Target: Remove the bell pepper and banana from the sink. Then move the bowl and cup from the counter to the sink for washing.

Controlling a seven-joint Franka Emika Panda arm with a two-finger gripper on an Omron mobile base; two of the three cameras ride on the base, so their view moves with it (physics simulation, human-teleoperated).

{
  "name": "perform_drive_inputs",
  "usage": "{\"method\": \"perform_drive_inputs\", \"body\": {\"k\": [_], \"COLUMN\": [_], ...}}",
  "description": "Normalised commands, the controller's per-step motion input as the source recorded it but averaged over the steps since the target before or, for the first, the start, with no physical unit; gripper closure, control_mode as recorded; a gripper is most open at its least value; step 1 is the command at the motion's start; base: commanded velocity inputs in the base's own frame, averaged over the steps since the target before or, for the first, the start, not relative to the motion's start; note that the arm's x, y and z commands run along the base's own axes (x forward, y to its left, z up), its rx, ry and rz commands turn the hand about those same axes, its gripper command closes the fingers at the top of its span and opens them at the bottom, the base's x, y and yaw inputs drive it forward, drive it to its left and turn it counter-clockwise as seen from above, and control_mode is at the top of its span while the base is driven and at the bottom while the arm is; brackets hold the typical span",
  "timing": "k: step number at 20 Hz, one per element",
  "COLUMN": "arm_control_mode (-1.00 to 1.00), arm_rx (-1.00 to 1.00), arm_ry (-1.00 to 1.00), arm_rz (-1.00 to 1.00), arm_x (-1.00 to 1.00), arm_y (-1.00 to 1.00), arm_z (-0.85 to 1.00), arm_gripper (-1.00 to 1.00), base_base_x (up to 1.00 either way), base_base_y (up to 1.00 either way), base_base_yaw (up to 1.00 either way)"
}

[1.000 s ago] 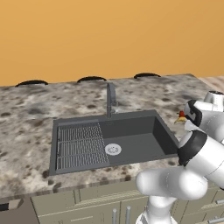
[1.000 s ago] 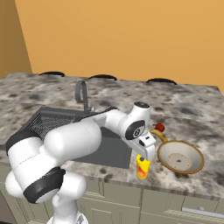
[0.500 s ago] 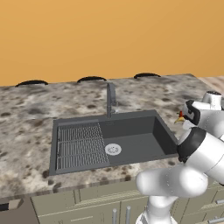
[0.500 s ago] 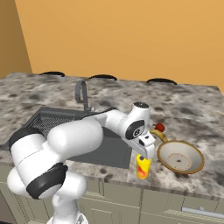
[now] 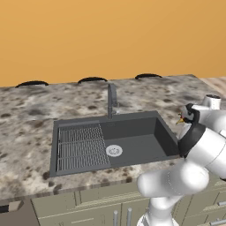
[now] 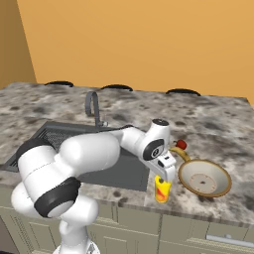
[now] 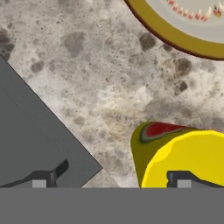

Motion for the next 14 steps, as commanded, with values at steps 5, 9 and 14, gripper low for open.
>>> {"method": "perform_drive_inputs", "body": {"k": [5,9,14], "arm_control_mode": [-1.0,-1.0,-1.0], "arm_rx": [0.0,0.0,0.0], "arm_ry": [0.0,0.0,0.0], "arm_rz": [0.0,0.0,0.0], "arm_x": [0.14,0.13,0.03], "arm_y": [-0.05,-0.07,-0.04], "arm_z": [-0.14,-0.14,-0.16], "arm_gripper": [-1.0,-1.0,1.0], "base_base_x": [0.0,0.0,0.0], "base_base_y": [0.0,0.0,0.0], "base_base_yaw": [0.0,0.0,0.0]}}
